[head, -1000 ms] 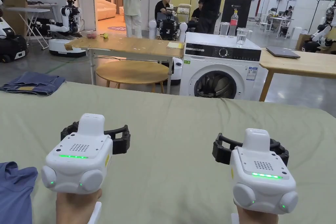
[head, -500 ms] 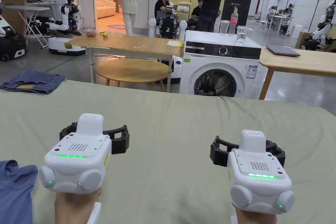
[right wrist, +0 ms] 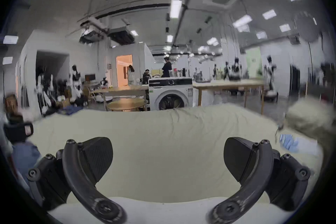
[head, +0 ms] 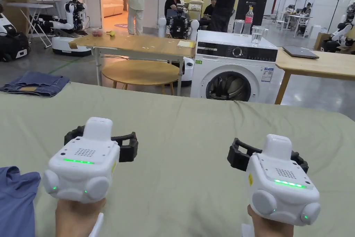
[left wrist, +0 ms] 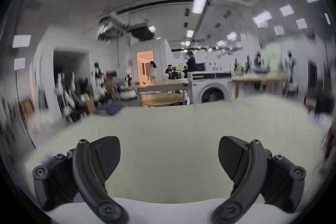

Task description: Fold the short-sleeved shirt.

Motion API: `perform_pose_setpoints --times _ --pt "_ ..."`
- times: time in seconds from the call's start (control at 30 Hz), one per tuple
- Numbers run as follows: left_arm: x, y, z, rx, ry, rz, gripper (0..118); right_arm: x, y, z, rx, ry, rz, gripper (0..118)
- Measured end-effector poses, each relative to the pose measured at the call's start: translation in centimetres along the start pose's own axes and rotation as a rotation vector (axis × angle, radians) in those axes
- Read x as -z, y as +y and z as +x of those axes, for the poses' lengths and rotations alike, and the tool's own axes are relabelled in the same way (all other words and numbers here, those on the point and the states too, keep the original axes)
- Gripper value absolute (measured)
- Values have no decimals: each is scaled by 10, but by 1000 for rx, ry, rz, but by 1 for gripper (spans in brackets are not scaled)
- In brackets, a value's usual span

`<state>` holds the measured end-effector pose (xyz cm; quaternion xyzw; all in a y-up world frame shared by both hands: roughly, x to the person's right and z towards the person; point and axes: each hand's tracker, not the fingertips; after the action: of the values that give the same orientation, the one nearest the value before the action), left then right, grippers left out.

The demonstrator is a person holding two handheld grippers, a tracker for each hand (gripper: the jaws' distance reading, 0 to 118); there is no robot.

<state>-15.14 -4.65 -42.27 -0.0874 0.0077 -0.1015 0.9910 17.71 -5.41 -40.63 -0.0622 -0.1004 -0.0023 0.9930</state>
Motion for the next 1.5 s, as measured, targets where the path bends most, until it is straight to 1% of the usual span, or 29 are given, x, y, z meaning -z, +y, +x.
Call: perform_pose_setpoints --times 0.07,0.1,0.13,0.17,0.27,0.4,0.57,0.67,1.1,1.3,1.33,1.37,1.4,1.43,1.47,1.5 --pt "-4 -2 13 167 4 32 110 -2 -1 -8 -138 1 27 118" --pt "-6 -3 17 218 5 42 110 -3 -2 -10 -183 5 38 118" --pt "-7 -2 19 245 2 49 110 -4 -3 -13 -214 14 48 118" --pt "-10 -2 19 240 -14 60 110 -5 -4 -15 -224 20 44 118" --pt "-12 2 17 137 -32 63 110 -6 -4 -16 -198 36 26 118" --pt "-12 6 8 36 -30 58 110 -5 -4 -15 -145 14 4 118" --pt "-13 7 3 29 -8 67 110 -3 -3 -12 -104 -4 -12 118" --pt "-14 8 -1 20 -1 68 110 -3 -2 -11 -97 -7 -16 118" --pt "-14 5 -11 -125 -9 40 110 -6 -4 -10 -46 3 -21 118" --pt "-15 4 -15 -179 -23 38 110 -7 -6 -8 -4 -5 -30 117" --pt "-15 4 -15 -186 -20 38 109 -7 -6 -8 0 -8 -29 113" --pt "-15 4 -16 -192 -18 37 104 -8 -7 -8 6 -7 -24 105" --pt "-15 3 -17 -200 -22 39 87 -9 -7 -8 12 -4 -21 87" --pt "-16 2 -17 -207 -30 50 65 -10 -8 -8 16 -1 -17 63" --pt "-17 2 -17 -207 -28 55 39 -12 -8 -9 18 1 -12 36" --pt "-16 2 -16 -204 -24 55 10 -12 -7 -11 15 -3 -8 8"
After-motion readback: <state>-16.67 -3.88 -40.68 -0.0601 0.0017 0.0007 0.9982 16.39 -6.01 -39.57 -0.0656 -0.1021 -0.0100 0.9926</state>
